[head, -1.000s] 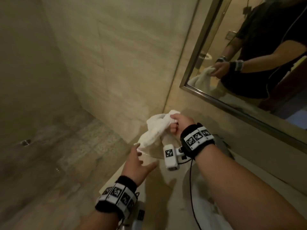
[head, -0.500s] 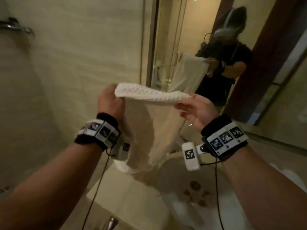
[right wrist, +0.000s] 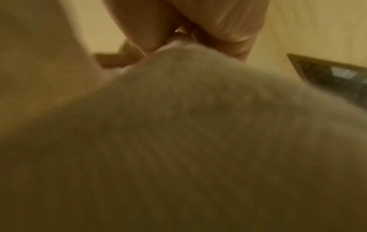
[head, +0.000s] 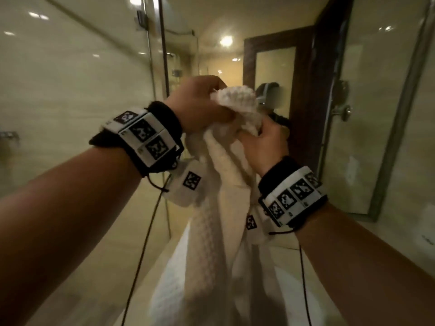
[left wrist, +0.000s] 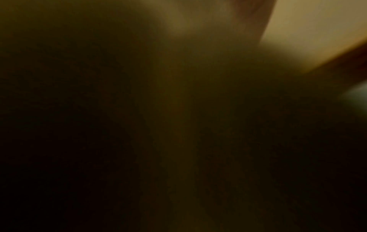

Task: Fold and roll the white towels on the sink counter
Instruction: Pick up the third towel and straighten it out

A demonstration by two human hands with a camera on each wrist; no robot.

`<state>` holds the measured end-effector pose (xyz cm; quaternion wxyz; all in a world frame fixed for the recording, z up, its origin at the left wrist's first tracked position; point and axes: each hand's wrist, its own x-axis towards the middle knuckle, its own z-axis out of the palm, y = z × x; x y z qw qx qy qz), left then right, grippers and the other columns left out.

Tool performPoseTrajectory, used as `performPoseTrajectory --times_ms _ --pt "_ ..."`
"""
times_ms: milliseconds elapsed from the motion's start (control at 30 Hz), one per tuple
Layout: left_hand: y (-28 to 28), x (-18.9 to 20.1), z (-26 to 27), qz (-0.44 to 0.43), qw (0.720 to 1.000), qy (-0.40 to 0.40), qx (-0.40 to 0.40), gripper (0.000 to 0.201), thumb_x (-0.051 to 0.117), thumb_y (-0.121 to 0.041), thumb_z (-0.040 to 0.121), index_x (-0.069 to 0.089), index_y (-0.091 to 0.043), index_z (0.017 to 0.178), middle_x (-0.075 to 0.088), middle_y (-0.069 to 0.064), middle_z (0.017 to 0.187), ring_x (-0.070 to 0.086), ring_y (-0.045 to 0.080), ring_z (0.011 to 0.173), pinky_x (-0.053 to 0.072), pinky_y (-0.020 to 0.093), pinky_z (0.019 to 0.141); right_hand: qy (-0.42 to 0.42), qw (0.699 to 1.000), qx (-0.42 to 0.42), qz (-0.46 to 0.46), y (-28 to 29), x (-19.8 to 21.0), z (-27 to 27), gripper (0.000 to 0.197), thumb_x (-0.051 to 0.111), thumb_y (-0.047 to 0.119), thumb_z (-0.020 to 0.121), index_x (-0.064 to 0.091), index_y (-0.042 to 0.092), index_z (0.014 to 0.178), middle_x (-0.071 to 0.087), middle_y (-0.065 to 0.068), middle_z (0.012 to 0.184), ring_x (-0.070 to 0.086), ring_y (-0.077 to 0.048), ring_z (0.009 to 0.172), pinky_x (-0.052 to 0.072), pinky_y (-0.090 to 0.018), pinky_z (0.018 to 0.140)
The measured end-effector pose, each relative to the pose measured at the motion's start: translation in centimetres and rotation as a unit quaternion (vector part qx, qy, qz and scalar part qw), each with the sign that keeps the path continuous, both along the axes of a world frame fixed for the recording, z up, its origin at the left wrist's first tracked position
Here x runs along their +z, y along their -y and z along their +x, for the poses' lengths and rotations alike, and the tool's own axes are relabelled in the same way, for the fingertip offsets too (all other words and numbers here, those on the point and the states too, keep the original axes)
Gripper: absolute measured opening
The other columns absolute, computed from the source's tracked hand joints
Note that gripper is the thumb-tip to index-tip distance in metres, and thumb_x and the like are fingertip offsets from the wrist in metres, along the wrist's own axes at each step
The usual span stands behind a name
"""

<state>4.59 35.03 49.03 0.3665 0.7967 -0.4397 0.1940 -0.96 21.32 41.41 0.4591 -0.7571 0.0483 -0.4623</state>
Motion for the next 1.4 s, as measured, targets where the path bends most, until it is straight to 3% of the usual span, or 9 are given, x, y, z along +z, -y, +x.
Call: performPoseTrajectory --times_ms 100,300,400,600,733,833,1000,1200,1400 --pt "0.0 -0.2 -0.6 0.103 0.986 0.126 0.037 0.019 0.073 -0.023 0.079 0.063 -0.02 0.095 0.061 -0.004 0.087 0.057 0.014 0.078 0.037 0.018 0.06 -0.021 0.996 -0.044 -0.068 3.4 0.7 -3.5 0.013 0.059 0.023 0.087 0.059 0.028 0.1 0.065 0.003 0.091 0.06 -0.016 0.088 0.045 -0.025 0.066" --pt "4.8 0.5 -4.2 0.001 0.981 0.19 -0.04 0.017 0.064 -0.022 0.086 0.07 -0.006 0.09 0.068 0.008 0.083 0.063 0.023 0.076 0.052 0.037 0.07 -0.009 0.953 -0.161 -0.255 4.3 1.5 -6.6 0.026 0.058 0.034 0.09 0.052 0.02 0.111 0.062 0.001 0.097 0.06 -0.022 0.088 0.05 -0.031 0.072" --pt "7.1 -0.4 -5.5 -0.027 0.974 0.215 -0.066 0.018 0.067 -0.026 0.085 0.069 -0.013 0.097 0.061 -0.004 0.079 0.056 0.013 0.071 0.04 0.01 0.059 0.025 0.943 -0.195 -0.268 6.0 2.6 -8.2 0.008 0.061 0.016 0.088 0.058 0.02 0.094 0.06 0.006 0.076 0.059 -0.016 0.071 0.038 -0.022 0.057" --pt "10.2 -6.9 -3.8 -0.056 0.992 -0.013 -0.114 0.008 0.068 -0.03 0.081 0.06 -0.027 0.083 0.059 -0.011 0.074 0.061 0.018 0.075 0.045 0.025 0.065 0.039 0.957 -0.215 -0.19 9.6 4.8 -11.9 0.014 0.058 0.008 0.088 0.064 0.015 0.077 0.059 0.005 0.068 0.052 -0.007 0.062 0.036 -0.007 0.051" --pt "11.3 -6.4 -5.8 -0.183 0.943 -0.189 -0.204 0.007 0.065 -0.028 0.084 0.066 -0.035 0.086 0.069 -0.008 0.089 0.066 0.02 0.094 0.051 0.035 0.081 -0.095 0.934 -0.23 -0.255 10.8 5.8 -14.2 0.014 0.062 0.011 0.084 0.058 0.024 0.085 0.056 0.008 0.076 0.052 -0.006 0.068 0.033 -0.006 0.052" --pt "12.4 -5.0 -8.8 -0.145 0.956 -0.079 -0.242 0.005 0.062 -0.022 0.086 0.065 -0.021 0.089 0.066 -0.005 0.086 0.064 0.011 0.083 0.049 0.025 0.075 -0.162 0.93 -0.136 -0.301 10.1 5.2 -14.0 0.044 0.067 0.007 0.081 0.053 0.022 0.12 0.061 0.004 0.093 0.059 -0.01 0.085 0.045 -0.017 0.069" --pt "13.0 -5.3 -8.7 -0.183 0.962 -0.045 -0.2 0.005 0.062 -0.019 0.089 0.063 -0.015 0.091 0.062 -0.005 0.078 0.059 0.003 0.07 0.047 0.011 0.062 0.024 0.943 -0.136 -0.302 10.0 4.2 -15.2 0.037 0.07 0.019 0.083 0.057 0.016 0.118 0.062 0.001 0.091 0.06 -0.003 0.072 0.051 -0.014 0.064" --pt "13.0 -6.1 -9.5 -0.154 0.97 -0.032 -0.183 0.009 0.066 -0.022 0.085 0.06 -0.02 0.08 0.058 -0.008 0.07 0.054 -0.003 0.06 0.04 0.01 0.053 -0.092 0.875 -0.182 -0.438 9.2 4.1 -14.7 0.017 0.061 0.025 0.09 0.063 0.011 0.1 0.056 0.002 0.091 0.055 -0.016 0.082 0.038 -0.022 0.068" --pt "10.1 -7.1 -7.9 -0.04 0.97 -0.121 -0.205 0.014 0.072 -0.027 0.081 0.061 -0.027 0.089 0.066 -0.006 0.087 0.066 0.007 0.073 0.054 0.018 0.058 -0.009 0.861 -0.245 -0.446 10.7 5.8 -17.2 0.019 0.056 0.02 0.093 0.068 0.005 0.095 0.065 -0.008 0.089 0.053 -0.015 0.076 0.033 -0.018 0.068"
